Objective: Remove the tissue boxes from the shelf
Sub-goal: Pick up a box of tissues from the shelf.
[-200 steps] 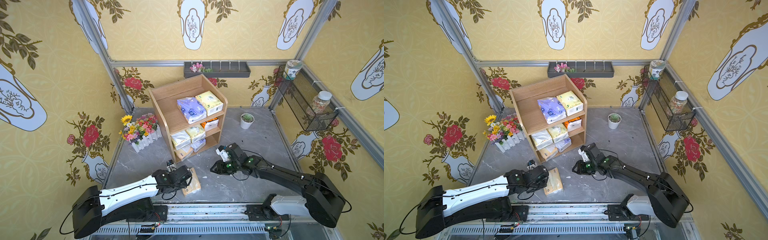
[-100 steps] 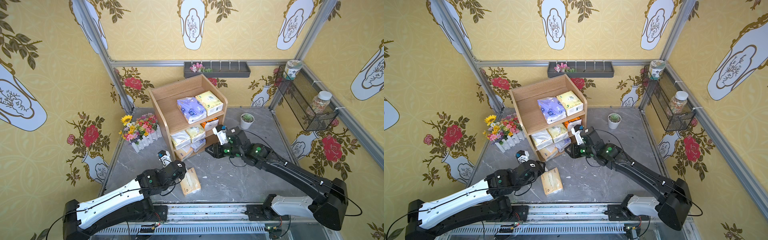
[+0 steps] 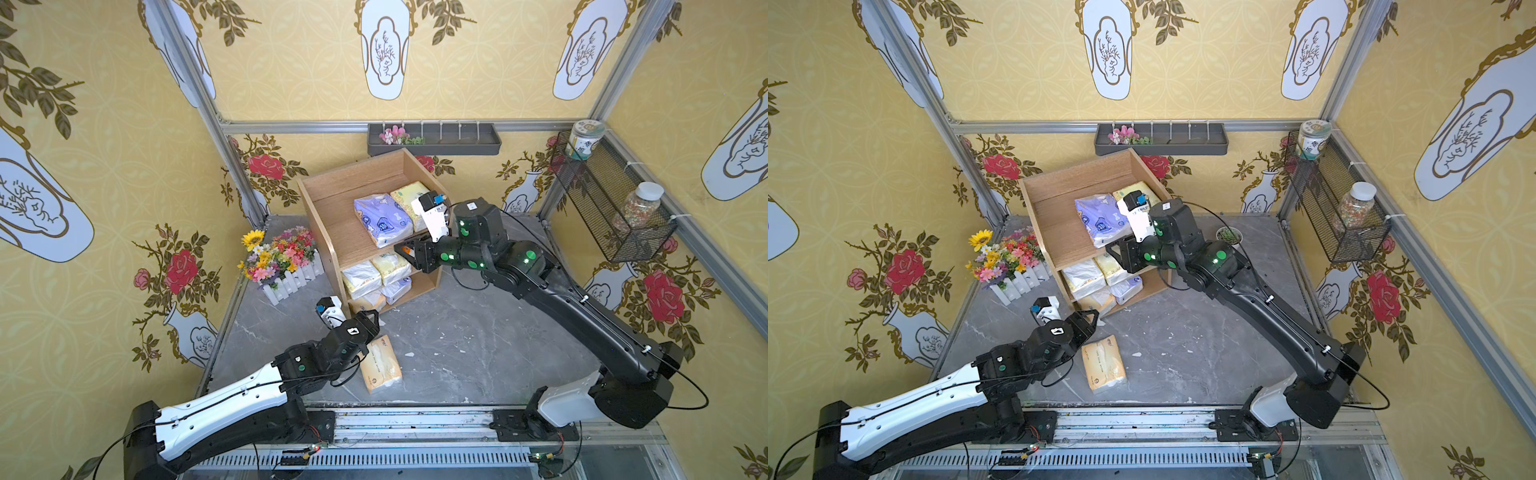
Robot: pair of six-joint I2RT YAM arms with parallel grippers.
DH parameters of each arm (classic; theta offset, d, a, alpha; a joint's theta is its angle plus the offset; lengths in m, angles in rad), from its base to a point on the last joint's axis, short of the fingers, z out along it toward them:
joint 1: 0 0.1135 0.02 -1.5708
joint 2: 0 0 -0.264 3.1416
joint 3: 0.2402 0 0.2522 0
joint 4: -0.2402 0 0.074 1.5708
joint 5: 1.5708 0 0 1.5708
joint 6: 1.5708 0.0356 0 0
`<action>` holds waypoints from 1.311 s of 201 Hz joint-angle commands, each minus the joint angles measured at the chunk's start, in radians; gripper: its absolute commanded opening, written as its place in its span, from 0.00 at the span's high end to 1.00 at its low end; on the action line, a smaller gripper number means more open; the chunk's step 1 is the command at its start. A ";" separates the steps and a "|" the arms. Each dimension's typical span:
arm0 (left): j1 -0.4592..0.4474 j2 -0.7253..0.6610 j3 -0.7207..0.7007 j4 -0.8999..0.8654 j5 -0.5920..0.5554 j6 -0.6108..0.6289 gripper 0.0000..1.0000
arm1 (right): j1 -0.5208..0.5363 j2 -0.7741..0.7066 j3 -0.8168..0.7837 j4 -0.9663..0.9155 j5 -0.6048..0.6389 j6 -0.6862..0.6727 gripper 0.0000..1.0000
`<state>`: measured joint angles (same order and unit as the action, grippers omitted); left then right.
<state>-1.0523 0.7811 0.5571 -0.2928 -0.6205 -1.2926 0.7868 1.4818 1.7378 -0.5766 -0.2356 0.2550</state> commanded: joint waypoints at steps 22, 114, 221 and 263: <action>0.001 -0.078 -0.042 0.011 0.010 -0.037 0.45 | 0.005 0.106 0.145 -0.017 -0.008 -0.097 0.54; 0.000 -0.120 -0.051 -0.007 -0.008 -0.042 0.44 | 0.081 0.263 0.288 -0.042 0.236 -0.211 0.49; 0.000 -0.076 -0.043 0.035 -0.002 -0.031 0.44 | 0.122 0.397 0.413 -0.189 0.404 -0.312 0.54; 0.001 -0.074 -0.036 0.035 0.000 -0.024 0.44 | 0.125 0.400 0.413 -0.213 0.446 -0.298 0.68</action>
<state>-1.0523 0.7074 0.5159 -0.2768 -0.6209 -1.3338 0.9089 1.8778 2.1479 -0.7361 0.1814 -0.0528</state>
